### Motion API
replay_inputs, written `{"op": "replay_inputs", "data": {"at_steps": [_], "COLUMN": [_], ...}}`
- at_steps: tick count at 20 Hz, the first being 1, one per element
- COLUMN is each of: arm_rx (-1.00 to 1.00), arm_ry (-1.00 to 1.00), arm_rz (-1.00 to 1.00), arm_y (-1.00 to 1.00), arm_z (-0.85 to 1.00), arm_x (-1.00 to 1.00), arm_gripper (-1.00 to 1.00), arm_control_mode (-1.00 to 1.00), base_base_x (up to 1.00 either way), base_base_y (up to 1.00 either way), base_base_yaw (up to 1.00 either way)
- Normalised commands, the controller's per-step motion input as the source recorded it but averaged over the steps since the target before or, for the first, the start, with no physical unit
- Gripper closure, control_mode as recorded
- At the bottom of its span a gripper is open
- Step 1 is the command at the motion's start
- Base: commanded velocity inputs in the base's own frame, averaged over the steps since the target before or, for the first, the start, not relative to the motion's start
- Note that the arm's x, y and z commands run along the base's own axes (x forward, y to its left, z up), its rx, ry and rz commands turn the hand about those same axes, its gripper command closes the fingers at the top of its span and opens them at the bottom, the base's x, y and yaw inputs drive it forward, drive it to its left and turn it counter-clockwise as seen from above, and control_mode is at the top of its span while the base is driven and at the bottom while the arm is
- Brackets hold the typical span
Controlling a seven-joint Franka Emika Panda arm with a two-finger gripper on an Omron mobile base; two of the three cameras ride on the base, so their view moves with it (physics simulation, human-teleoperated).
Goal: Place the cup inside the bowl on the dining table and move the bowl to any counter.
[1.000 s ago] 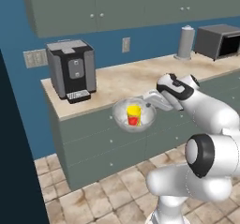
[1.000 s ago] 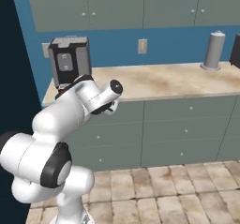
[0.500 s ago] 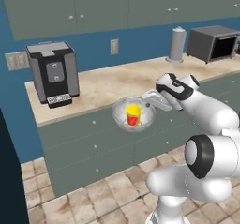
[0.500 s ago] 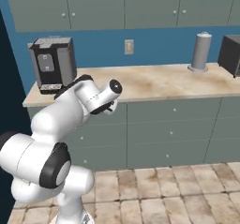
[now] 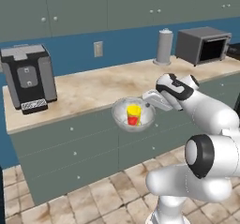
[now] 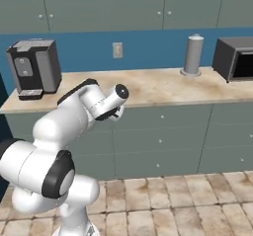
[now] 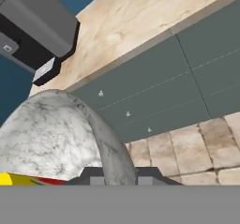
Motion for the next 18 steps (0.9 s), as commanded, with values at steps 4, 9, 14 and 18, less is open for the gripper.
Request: {"op": "replay_inputs", "data": {"at_steps": [4, 9, 14, 18], "arm_rx": [0.0, 0.0, 0.0, 0.0], "arm_ry": [0.0, 0.0, 0.0, 0.0], "arm_rz": [0.0, 0.0, 0.0, 0.0], "arm_y": [0.0, 0.0, 0.0, 0.0], "arm_z": [0.0, 0.0, 0.0, 0.0], "arm_x": [0.0, 0.0, 0.0, 0.0], "arm_gripper": [1.0, 1.0, 1.0, 1.0], "arm_control_mode": [1.0, 1.0, 1.0, 1.0], "base_base_x": [0.49, 0.68, 0.35, 0.19], "base_base_y": [-0.43, -0.32, -0.25, -0.14], "base_base_yaw": [0.0, 0.01, 0.0, 0.0]}}
